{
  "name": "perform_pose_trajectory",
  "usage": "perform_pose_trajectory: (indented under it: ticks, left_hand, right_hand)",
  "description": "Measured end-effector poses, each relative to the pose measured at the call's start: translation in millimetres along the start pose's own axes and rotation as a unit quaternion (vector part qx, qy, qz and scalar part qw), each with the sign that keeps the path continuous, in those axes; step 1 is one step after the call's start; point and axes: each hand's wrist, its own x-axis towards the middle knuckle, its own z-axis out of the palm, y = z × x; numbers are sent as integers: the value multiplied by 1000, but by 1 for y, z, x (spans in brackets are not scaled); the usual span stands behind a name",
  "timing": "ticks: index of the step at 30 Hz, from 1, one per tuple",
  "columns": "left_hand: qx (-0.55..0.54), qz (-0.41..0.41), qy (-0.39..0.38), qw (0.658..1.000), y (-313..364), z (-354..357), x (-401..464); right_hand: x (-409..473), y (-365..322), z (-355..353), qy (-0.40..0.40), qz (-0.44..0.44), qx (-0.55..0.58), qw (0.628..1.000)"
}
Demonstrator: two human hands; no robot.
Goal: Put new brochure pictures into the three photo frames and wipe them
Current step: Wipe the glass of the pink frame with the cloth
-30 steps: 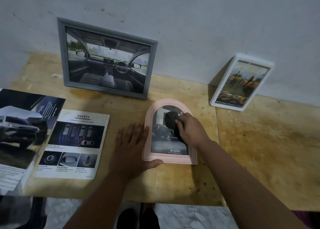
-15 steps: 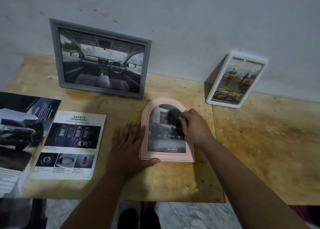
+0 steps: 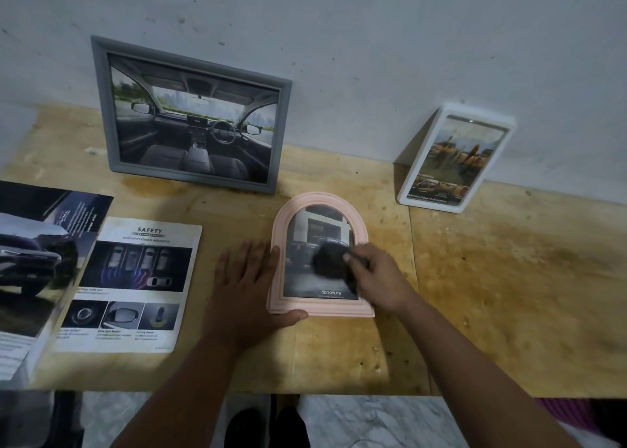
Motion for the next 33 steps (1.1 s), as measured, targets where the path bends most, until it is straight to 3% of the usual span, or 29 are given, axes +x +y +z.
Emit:
perform_pose_trajectory:
  ticks: [2,4,6,12,16,18,20,22,24,26,29,33]
  left_hand:
    - [2,-3,-4,1000,0,-1,1]
    - [5,-3,-10,1000,0,-1,1]
    - [4,-1,-13,1000,-1,-1,1]
    - [9,1,-5,1000,0,1,1]
    - [11,11,1,1000,0,2,2]
    - [9,8,-1,1000,0,2,2]
    - [9,2,-7,1000,1,0,2]
    - [7,0,-10,1000,1,0,2]
    - [6,0,-11,1000,0,-1,2]
    - [6,0,-14,1000,-1,-1,3]
    - [4,-3,-15,1000,0,-1,3]
    - [3,-7,-19,1000,1,-2,2]
  right_hand:
    - [12,3,-5,97,-31,-140,985]
    - [7,8,2,95,-68,-322,940]
    - [-13,16,16,63,-75,-394,914]
    - [-45,13,59,93,-86,-334,934]
    - [-35,-15,89,55,-103,-281,953]
    - [-25,-27,78,-26,-85,-195,977]
    - [-9,-33,45,-130,-4,-17,991]
    - [16,-31,9,-69,50,78,993]
    - [48,-23,-11,80,26,-11,996]
    - [67,-20,-3,139,2,-138,981]
    - [68,-15,34,122,-53,-276,952]
    - [40,-8,76,63,-142,-314,937]
